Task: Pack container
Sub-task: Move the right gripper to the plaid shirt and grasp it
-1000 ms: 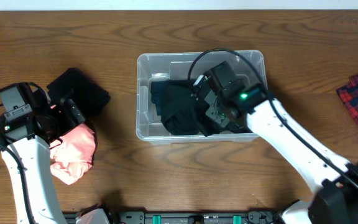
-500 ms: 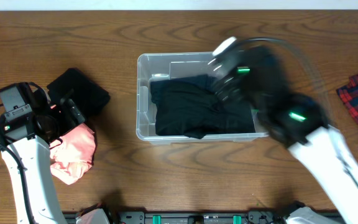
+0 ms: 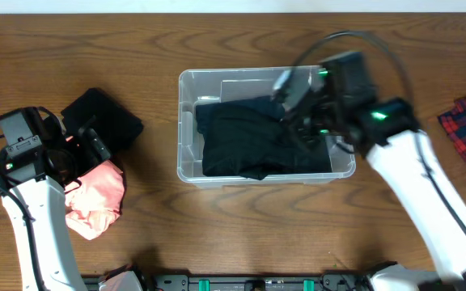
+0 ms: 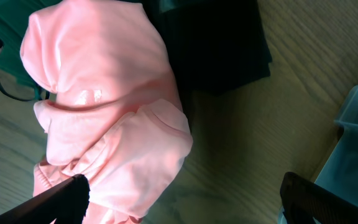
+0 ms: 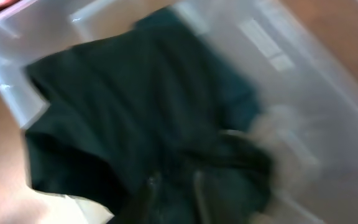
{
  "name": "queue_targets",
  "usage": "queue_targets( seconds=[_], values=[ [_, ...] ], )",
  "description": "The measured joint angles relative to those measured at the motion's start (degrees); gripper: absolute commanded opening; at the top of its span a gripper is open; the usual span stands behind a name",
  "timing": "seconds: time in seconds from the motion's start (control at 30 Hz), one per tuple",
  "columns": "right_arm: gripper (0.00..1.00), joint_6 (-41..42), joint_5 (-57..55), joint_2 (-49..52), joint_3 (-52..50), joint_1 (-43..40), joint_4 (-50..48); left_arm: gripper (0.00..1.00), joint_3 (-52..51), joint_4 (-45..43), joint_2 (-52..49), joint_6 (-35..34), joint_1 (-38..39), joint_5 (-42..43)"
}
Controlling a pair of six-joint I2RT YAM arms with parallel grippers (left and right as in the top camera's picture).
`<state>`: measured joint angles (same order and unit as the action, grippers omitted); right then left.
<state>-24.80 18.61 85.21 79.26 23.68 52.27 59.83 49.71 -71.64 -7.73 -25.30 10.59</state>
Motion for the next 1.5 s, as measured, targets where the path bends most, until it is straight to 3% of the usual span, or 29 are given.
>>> queue_targets(
  seconds=[0.13, 0.37, 0.67, 0.87, 0.97, 1.0, 1.03, 1.07, 1.13, 1.2, 1.3, 1.5],
  values=[
    [0.08, -0.17, 4.17, 6.4, -0.04, 4.33, -0.07, 0.98, 0.0, 0.0, 0.0, 0.0, 0.0, 0.0],
    [0.08, -0.15, 7.32, 15.69, -0.04, 9.14, 2.19, 0.98, 0.0, 0.0, 0.0, 0.0, 0.0, 0.02],
    [0.14, 0.04, 6.14, 27.04, -0.04, 9.4, -0.24, 0.98, 0.0, -0.02, 0.0, 0.0, 0.0, 0.0],
    [0.22, 0.76, 4.31, 26.47, 1.29, 9.14, 1.36, 0.98, 0.0, 0.0, 0.0, 0.0, 0.0, 0.02],
    [0.31, 2.32, -0.59, 23.5, 3.82, 8.17, 3.26, 0.98, 0.0, 0.0, 0.0, 0.0, 0.0, 0.02],
    [0.42, 3.23, -3.32, 21.75, 4.92, 7.65, 3.34, 0.98, 0.0, 0.0, 0.0, 0.0, 0.0, 0.02],
    [0.63, 4.44, -6.78, 19.06, 6.27, 6.84, 3.06, 0.98, 0.0, -0.02, 0.0, 0.0, 0.0, 0.02],
    [0.79, 5.68, -9.25, 17.03, 7.1, 6.16, 2.73, 0.98, 0.0, 0.0, 0.0, 0.0, 0.0, 0.0],
    [0.93, 7.98, -15.91, 11.43, 8.68, 3.82, 1.62, 0.98, 0.0, -0.02, 0.0, 0.0, 0.0, 0.02],
    [0.99, 10.75, -22.64, 6.14, 9.81, 0.11, 1.27, 0.98, 0.0, -0.02, 0.0, 0.0, 0.0, 0.02],
    [0.99, 13.16, -29.99, 1.51, 10.73, -8.31, 1.49, 0.98, 0.0, -0.02, 0.0, 0.0, 0.0, 0.0],
    [0.99, 13.7, -36.24, 5.14, 7.74, -27.91, 1.57, 0.98, 0.0, -0.02, 0.0, 0.0, 0.0, 0.0]
  ],
)
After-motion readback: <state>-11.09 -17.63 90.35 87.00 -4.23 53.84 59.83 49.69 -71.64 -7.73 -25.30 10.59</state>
